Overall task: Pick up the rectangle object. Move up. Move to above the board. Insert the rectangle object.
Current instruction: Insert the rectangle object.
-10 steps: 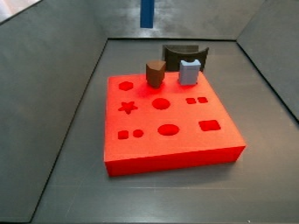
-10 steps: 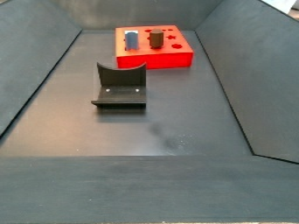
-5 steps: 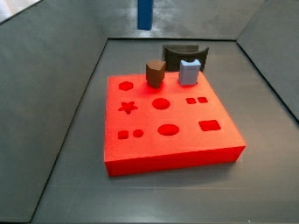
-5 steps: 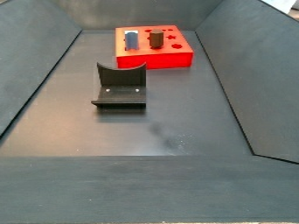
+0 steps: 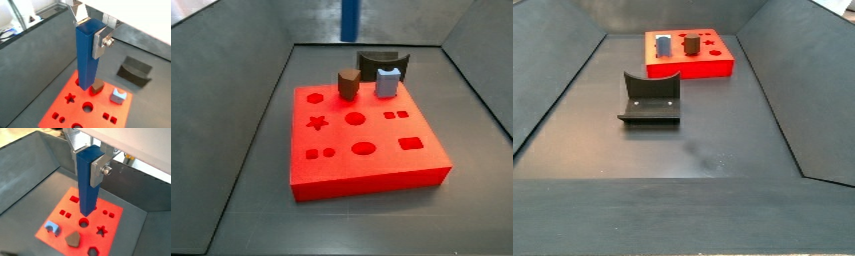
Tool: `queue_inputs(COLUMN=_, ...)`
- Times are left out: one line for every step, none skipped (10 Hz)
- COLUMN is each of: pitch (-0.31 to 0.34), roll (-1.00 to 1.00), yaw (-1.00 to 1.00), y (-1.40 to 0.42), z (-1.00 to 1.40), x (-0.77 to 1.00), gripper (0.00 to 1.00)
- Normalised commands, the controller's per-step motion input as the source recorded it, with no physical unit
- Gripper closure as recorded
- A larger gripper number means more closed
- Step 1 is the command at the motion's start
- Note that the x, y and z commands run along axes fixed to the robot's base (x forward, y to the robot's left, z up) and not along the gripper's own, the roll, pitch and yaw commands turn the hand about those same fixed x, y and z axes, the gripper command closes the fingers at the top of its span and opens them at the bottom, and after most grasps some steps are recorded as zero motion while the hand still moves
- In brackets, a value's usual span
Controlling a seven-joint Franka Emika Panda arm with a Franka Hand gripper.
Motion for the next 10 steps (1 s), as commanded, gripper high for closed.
queue_inputs(pitch=0.000, roll=0.04, yaw=-0.71, y=-0.15, z=-0.15, x=0.31, gripper=1.00)
queue_inputs(pitch=0.000, roll=0.02, yaw=-0.83, y=-0.13, z=-0.11, x=0.17, gripper=1.00)
queue_inputs(pitch=0.000, roll=0.00, yaw=-0.97, y=-0.10, z=-0.08, x=0.02, gripper=1.00)
queue_inputs(pitch=0.000, roll=0.00, yaw=-0.97, y=-0.09, z=-0.08, x=0.02, gripper=1.00)
queue_inputs(pitch=0.006, roll=0.00, yaw=-0.98, y=-0.09, z=-0.07, x=0.00, gripper=1.00)
queue_inputs(pitch=0.027, roll=0.01, yaw=-0.98, y=-0.07, z=-0.07, x=0.00, gripper=1.00)
queue_inputs(pitch=0.000, roll=0.00, yaw=-0.96, y=-0.05, z=-0.09, x=0.00, gripper=1.00)
queue_inputs(pitch=0.000, roll=0.00, yaw=-0.90, y=-0.01, z=-0.12, x=0.13, gripper=1.00)
queue_inputs(pitch=0.000, roll=0.00, yaw=-0.75, y=0.00, z=-0.14, x=0.37, gripper=1.00)
queue_inputs(pitch=0.000, roll=0.00, yaw=-0.74, y=0.00, z=-0.14, x=0.39, gripper=1.00)
